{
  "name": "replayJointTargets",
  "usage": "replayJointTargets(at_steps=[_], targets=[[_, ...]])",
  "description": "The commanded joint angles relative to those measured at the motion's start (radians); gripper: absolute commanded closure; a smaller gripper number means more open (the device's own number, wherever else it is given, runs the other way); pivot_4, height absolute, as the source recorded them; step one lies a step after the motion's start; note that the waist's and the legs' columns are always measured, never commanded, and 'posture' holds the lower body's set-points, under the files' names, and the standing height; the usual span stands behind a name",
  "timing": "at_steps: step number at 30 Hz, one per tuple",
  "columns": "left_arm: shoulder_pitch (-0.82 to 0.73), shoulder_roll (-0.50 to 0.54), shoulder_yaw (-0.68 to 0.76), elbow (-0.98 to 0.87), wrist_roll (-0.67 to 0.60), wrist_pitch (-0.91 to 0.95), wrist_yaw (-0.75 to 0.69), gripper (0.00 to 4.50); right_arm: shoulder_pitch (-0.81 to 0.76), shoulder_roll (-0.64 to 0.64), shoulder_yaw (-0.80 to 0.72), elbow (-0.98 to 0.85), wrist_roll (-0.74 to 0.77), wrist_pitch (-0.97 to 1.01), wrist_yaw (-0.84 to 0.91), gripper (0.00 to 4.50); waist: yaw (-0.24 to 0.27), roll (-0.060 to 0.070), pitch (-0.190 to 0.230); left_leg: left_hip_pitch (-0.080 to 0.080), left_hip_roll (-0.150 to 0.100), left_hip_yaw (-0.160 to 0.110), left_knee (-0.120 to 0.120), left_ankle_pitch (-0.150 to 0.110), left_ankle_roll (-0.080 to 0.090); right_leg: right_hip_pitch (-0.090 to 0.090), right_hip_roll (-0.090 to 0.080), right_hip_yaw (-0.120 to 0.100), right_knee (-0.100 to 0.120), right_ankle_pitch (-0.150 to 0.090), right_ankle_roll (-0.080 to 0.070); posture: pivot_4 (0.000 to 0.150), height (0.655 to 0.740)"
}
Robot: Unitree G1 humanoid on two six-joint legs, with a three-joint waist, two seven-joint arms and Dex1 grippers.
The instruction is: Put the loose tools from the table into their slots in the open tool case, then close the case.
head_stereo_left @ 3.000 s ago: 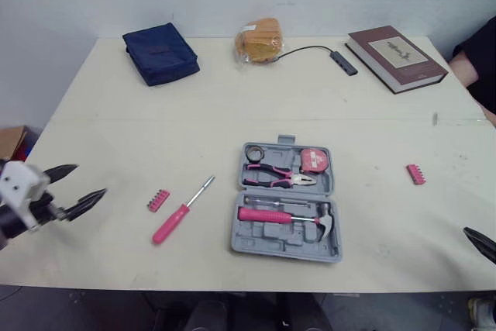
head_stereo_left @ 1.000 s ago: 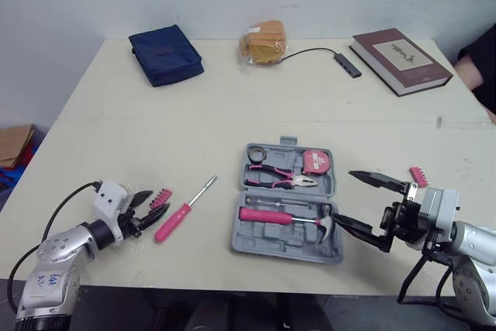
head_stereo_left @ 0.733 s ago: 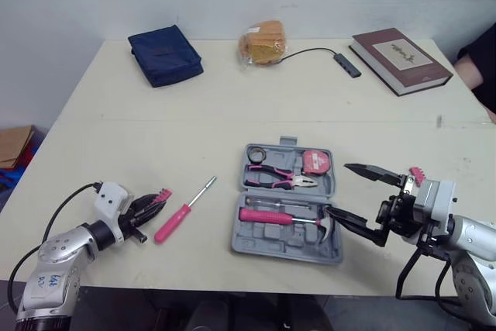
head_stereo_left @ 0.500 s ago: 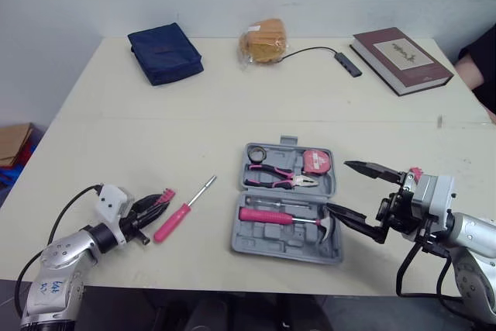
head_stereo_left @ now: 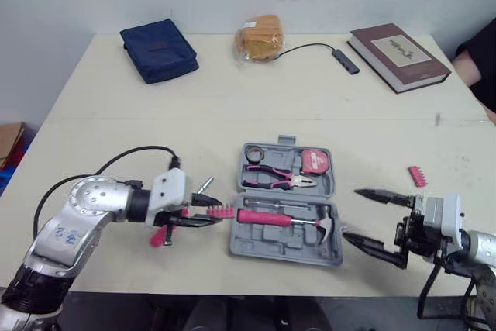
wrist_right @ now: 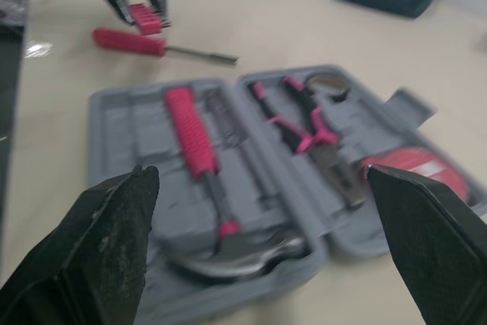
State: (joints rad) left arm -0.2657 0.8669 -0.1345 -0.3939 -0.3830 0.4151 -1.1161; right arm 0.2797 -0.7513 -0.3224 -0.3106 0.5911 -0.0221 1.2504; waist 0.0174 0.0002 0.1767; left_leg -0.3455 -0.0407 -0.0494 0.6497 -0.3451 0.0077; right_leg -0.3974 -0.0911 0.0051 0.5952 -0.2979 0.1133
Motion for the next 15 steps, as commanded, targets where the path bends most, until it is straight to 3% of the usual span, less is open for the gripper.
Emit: replayJointTargets(at_steps=[1,4,10,15], targets=[[-0.082,-0.015,-0.136,-0.04,0.098,0.055,0.002,3.81,0.041,-0.004,-0.016,-0.033,0.018,-0.02,0.037,0.0,0.002,0.0,0.0,0.0,0.0,0.0,0.001,0.0,0.0,0.0,0.0,0.0,0.0,0.0,0.0,0.15,0.74],[-0.162,-0.057,-0.235,-0.015,0.188,0.091,0.032,3.81,0.062,0.027,-0.016,-0.046,0.024,-0.031,0.021,0.0,0.009,-0.001,0.0,0.0,-0.001,-0.001,0.002,0.001,0.001,0.001,0.0,0.0,0.001,0.001,0.002,0.15,0.74],[-0.238,-0.128,-0.287,-0.025,0.205,0.177,0.048,3.81,0.081,0.058,-0.012,-0.04,0.003,-0.068,0.015,0.0,0.003,-0.002,0.001,0.0,-0.002,-0.001,0.005,0.001,0.001,0.001,0.0,0.001,0.005,0.002,0.003,0.15,0.74],[-0.265,-0.115,-0.347,-0.047,0.243,0.245,0.034,3.81,0.098,0.069,-0.007,-0.039,-0.002,-0.087,0.01,0.0,0.005,-0.002,0.001,0.0,-0.002,-0.001,0.005,0.002,0.0,0.0,0.0,0.001,0.006,0.001,0.002,0.15,0.74]])
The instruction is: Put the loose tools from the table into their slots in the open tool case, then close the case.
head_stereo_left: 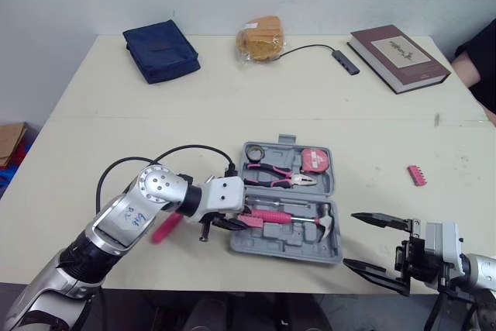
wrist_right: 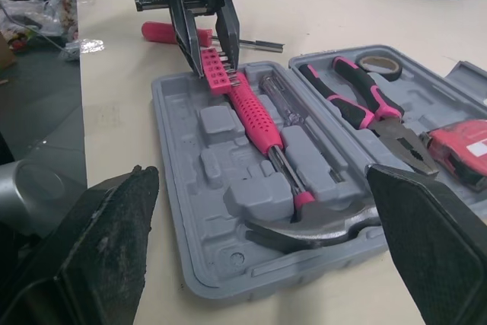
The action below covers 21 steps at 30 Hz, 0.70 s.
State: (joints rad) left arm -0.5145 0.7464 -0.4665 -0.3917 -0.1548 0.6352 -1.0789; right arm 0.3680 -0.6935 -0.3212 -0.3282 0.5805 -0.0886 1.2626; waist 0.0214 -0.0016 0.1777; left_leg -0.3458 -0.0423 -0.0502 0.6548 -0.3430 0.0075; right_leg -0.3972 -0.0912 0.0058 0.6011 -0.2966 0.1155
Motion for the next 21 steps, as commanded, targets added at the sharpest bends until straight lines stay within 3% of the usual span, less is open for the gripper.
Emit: replayJointTargets(at_steps=[1,12,21], targets=[[-0.02,0.0,-0.019,-0.057,0.016,0.037,0.0,3.81,0.01,0.012,-0.007,-0.021,0.008,-0.023,-0.004,0.0,0.002,0.0,0.0,0.0,0.0,0.0,0.0,0.0,0.0,0.0,0.0,0.0,0.0,0.0,0.0,0.15,0.74],[-0.036,-0.027,-0.091,-0.045,0.116,0.074,0.063,3.81,0.015,0.024,-0.001,-0.014,-0.001,-0.044,-0.014,0.0,0.003,0.0,0.0,-0.002,0.0,-0.001,0.005,0.0,0.0,0.0,0.0,0.0,0.002,0.0,0.0,0.15,0.74],[-0.026,-0.046,-0.078,-0.067,0.12,0.101,0.09,3.81,0.009,0.029,0.009,-0.024,-0.004,-0.045,-0.026,0.0,0.006,0.0,0.0,-0.004,-0.002,-0.003,0.009,0.0,0.001,0.001,-0.002,-0.001,0.003,0.0,0.001,0.15,0.74]])
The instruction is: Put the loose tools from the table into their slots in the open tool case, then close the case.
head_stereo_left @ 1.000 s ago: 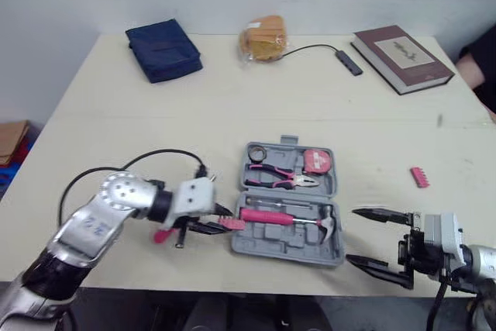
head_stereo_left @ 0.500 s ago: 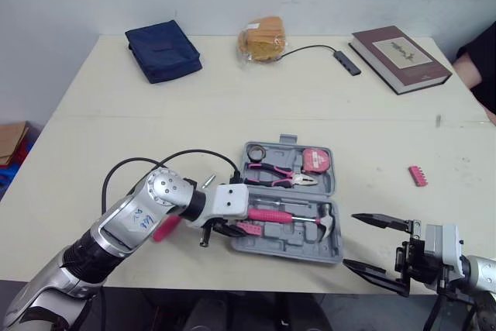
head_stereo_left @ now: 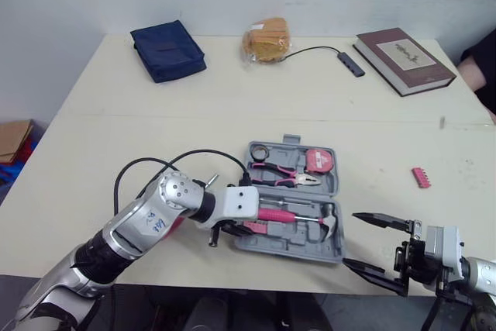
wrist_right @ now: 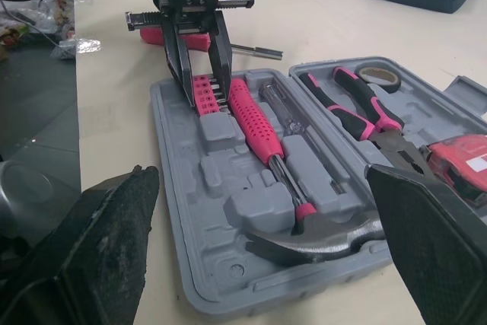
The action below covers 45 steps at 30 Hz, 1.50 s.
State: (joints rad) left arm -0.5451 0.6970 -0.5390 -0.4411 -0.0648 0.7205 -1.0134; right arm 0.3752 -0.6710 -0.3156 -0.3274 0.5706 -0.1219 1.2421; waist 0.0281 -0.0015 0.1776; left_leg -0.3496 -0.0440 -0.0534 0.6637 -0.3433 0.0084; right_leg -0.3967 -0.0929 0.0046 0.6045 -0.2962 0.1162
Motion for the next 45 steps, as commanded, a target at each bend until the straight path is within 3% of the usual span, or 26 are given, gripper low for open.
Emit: replayJointTargets(at_steps=[1,4,5,6,12,17,20,23,30,41,45], targets=[[0.006,0.003,-0.004,-0.019,0.027,0.015,0.023,3.81,0.003,0.006,0.005,-0.025,0.006,-0.013,-0.005,0.0,-0.001,0.0,0.0,0.0,0.0,0.0,0.0,0.0,0.0,0.0,0.0,0.0,0.0,0.0,0.0,0.15,0.74],[0.012,0.011,-0.003,-0.033,0.016,0.021,0.008,3.81,0.01,0.005,0.007,-0.027,0.007,-0.016,-0.004,0.0,-0.001,0.0,0.0,0.0,0.0,0.0,0.0,0.0,0.0,0.0,0.0,0.0,0.0,0.0,0.0,0.15,0.74],[0.009,0.017,0.006,-0.041,0.016,-0.014,0.001,2.77,0.014,0.003,0.009,-0.03,0.009,-0.015,-0.001,0.0,-0.001,0.0,0.0,0.0,0.0,0.0,0.0,0.0,0.0,0.0,0.0,0.0,0.0,0.0,0.0,0.15,0.74],[0.005,0.014,0.05,-0.071,-0.024,0.011,-0.005,2.52,0.025,-0.006,0.014,-0.039,0.014,-0.008,0.012,0.0,-0.002,0.0,0.0,0.0,0.0,0.0,0.0,0.0,0.0,0.0,0.0,0.0,0.0,0.0,0.0,0.15,0.74],[0.028,0.079,0.218,-0.174,-0.204,0.061,-0.101,2.52,0.028,-0.021,0.016,-0.04,0.027,0.008,0.027,0.0,-0.006,0.0,0.0,-0.002,0.0,-0.001,0.0,0.0,0.0,-0.001,0.0,-0.001,0.0,0.0,0.0,0.15,0.74],[0.083,0.031,0.316,-0.093,-0.256,-0.147,-0.106,2.52,-0.007,-0.018,0.032,-0.023,0.022,0.017,0.02,0.0,-0.004,0.0,0.0,-0.001,0.0,-0.001,0.001,0.0,0.0,-0.001,0.0,-0.001,0.0,0.0,0.0,0.15,0.74],[0.102,-0.023,0.358,-0.021,-0.281,-0.193,-0.077,3.41,-0.019,-0.018,0.034,-0.015,0.02,0.02,0.021,0.0,0.0,0.0,0.0,-0.002,0.0,-0.001,0.001,0.0,0.0,-0.001,0.0,-0.002,0.0,0.0,0.0,0.15,0.74],[0.14,-0.025,0.328,0.081,-0.232,-0.369,-0.135,4.49,-0.028,-0.017,0.033,-0.003,0.014,0.014,0.022,0.0,-0.002,0.001,0.0,-0.002,0.0,-0.001,0.001,0.0,0.0,-0.001,0.0,-0.002,0.0,0.0,0.0,0.15,0.74],[0.174,-0.055,0.246,0.225,-0.151,-0.479,-0.132,4.49,-0.022,-0.013,0.027,-0.011,0.01,0.009,0.01,0.0,-0.004,0.0,0.0,-0.001,0.0,-0.001,0.001,0.0,0.0,-0.001,0.0,-0.002,0.001,0.0,0.0,0.15,0.74],[0.169,-0.013,0.158,0.267,-0.01,-0.438,-0.104,4.49,-0.012,-0.021,0.014,-0.021,0.012,0.011,-0.012,0.0,-0.004,0.002,-0.002,0.0,0.0,-0.001,0.001,0.001,0.0,-0.001,0.0,-0.002,0.002,0.0,0.0,0.15,0.74],[0.132,0.02,0.082,0.237,0.063,-0.345,-0.121,4.49,-0.012,-0.023,0.014,-0.029,0.011,0.014,-0.02,0.0,-0.004,0.003,-0.003,0.001,0.0,-0.001,0.001,0.001,0.0,0.0,0.0,-0.001,0.002,0.0,0.0,0.15,0.74]])
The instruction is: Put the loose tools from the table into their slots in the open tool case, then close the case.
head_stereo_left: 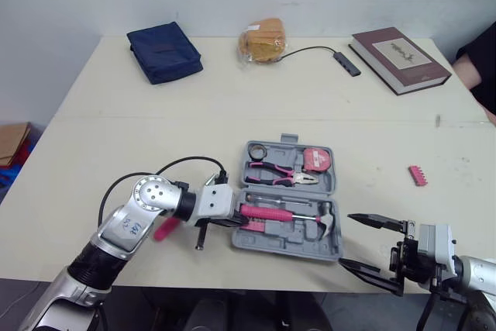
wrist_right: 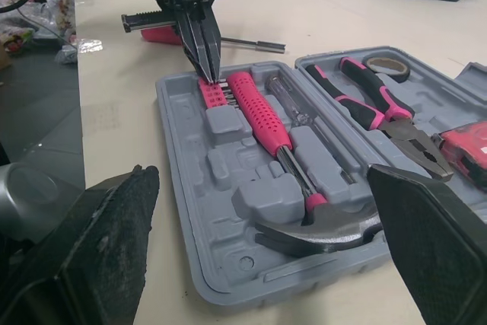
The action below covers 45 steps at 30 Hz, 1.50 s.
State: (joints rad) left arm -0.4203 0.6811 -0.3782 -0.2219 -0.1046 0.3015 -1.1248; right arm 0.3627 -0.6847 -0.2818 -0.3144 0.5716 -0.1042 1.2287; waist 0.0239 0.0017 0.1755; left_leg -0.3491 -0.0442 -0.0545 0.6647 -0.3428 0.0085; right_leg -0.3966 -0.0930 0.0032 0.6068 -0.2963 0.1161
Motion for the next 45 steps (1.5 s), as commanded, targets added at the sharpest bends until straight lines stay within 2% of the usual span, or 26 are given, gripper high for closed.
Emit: replayJointTargets(at_steps=[1,4,9,13,16,18,20,21,24,27,32,37,41,45], targets=[[-0.005,0.028,-0.091,0.017,0.111,0.094,-0.001,4.49,-0.002,-0.01,-0.02,-0.041,0.01,-0.003,-0.008,0.0,0.0,0.002,-0.001,0.0,0.0,0.0,0.0,0.0,0.0,0.0,0.0,0.0,0.0,0.0,0.0,0.15,0.74],[-0.032,-0.02,-0.102,0.022,0.105,0.147,0.038,4.49,-0.017,-0.01,-0.021,-0.039,0.006,-0.001,-0.023,0.0,0.0,0.004,-0.003,0.004,0.0,0.0,-0.001,0.0,0.001,0.003,0.0,0.001,0.0,0.0,0.0,0.15,0.74],[-0.018,-0.005,-0.126,0.019,0.104,0.124,0.0,4.49,-0.053,-0.01,-0.058,-0.012,0.004,0.021,-0.088,0.0,0.003,0.004,-0.004,0.008,-0.001,0.001,-0.001,-0.003,0.006,0.007,-0.001,0.001,0.0,0.0,0.0,0.15,0.74],[0.006,-0.095,0.036,0.071,-0.024,-0.002,0.052,4.49,-0.068,-0.008,-0.123,0.016,0.016,0.098,-0.191,0.0,0.003,0.004,-0.004,0.007,-0.001,0.001,-0.001,-0.002,0.003,0.006,-0.001,0.002,0.0,0.0,0.0,0.15,0.74],[0.026,-0.096,0.145,0.077,-0.111,-0.036,0.031,3.65,-0.073,-0.011,-0.168,0.039,-0.092,0.135,-0.335,0.0,0.002,0.001,-0.002,0.003,-0.001,0.001,-0.001,0.0,0.0,0.002,-0.001,0.001,0.001,0.0,0.0,0.15,0.74],[0.033,-0.092,0.174,0.08,-0.128,-0.044,0.031,2.67,-0.075,-0.012,-0.18,0.042,-0.125,0.169,-0.395,0.0,0.0,0.001,-0.002,-0.002,-0.001,0.001,0.0,0.001,-0.001,-0.003,-0.001,0.001,0.002,0.0,0.0,0.15,0.74],[0.069,-0.079,0.397,0.117,-0.295,-0.028,0.029,1.86,-0.055,-0.001,-0.267,0.079,-0.145,0.166,-0.458,0.0,-0.003,0.001,-0.002,-0.003,-0.001,0.001,0.0,0.001,-0.001,-0.006,-0.001,0.001,0.003,0.0,0.0,0.15,0.74],[0.095,-0.052,0.495,0.157,-0.334,-0.034,0.037,1.38,-0.037,0.007,-0.316,0.112,-0.159,0.144,-0.483,0.0,-0.003,0.001,-0.002,-0.004,-0.001,0.002,0.0,0.001,-0.001,-0.009,-0.001,0.002,0.005,0.0,0.0,0.15,0.74],[0.181,0.022,0.658,0.255,-0.323,-0.126,0.057,0.07,0.028,0.029,-0.414,0.194,-0.174,0.082,-0.496,0.0,-0.004,0.001,-0.002,-0.005,0.0,0.004,-0.002,0.002,-0.002,-0.013,0.0,0.002,0.007,-0.002,-0.003,0.15,0.74],[0.246,0.052,0.786,0.335,-0.32,-0.2,0.102,0.02,0.08,0.054,-0.477,0.272,-0.178,0.02,-0.495,0.0,-0.001,0.001,-0.002,-0.005,0.0,0.005,-0.004,0.002,-0.002,-0.012,0.0,0.003,0.006,-0.002,-0.003,0.15,0.74],[0.377,0.081,0.908,0.419,-0.307,-0.259,0.146,0.02,0.123,0.103,-0.554,0.406,-0.175,-0.083,-0.518,0.0,-0.004,0.001,-0.002,-0.003,-0.002,0.007,-0.003,-0.002,0.008,-0.01,-0.003,0.005,0.004,0.0,0.0,0.15,0.74],[0.48,0.073,1.003,0.433,-0.319,-0.28,0.227,0.02,0.209,0.154,-0.56,0.418,-0.139,-0.075,-0.491,0.0,-0.003,0.001,-0.002,-0.003,0.0,0.005,-0.006,-0.003,0.007,-0.011,-0.002,0.004,0.004,-0.001,-0.002,0.15,0.74],[0.539,0.034,0.965,0.323,-0.34,-0.257,0.227,0.02,0.187,0.157,-0.548,0.412,-0.131,-0.066,-0.516,0.0,-0.006,0.001,-0.002,-0.002,0.0,0.007,-0.006,-0.003,0.007,-0.01,-0.002,0.006,0.004,-0.001,-0.003,0.15,0.74],[0.508,-0.004,0.913,0.225,-0.364,-0.213,0.257,0.02,0.137,0.153,-0.51,0.346,-0.096,0.035,-0.549,0.0,-0.006,0.001,-0.002,-0.001,0.001,0.007,-0.006,-0.003,0.007,-0.009,-0.002,0.006,0.004,-0.001,-0.003,0.15,0.74]])
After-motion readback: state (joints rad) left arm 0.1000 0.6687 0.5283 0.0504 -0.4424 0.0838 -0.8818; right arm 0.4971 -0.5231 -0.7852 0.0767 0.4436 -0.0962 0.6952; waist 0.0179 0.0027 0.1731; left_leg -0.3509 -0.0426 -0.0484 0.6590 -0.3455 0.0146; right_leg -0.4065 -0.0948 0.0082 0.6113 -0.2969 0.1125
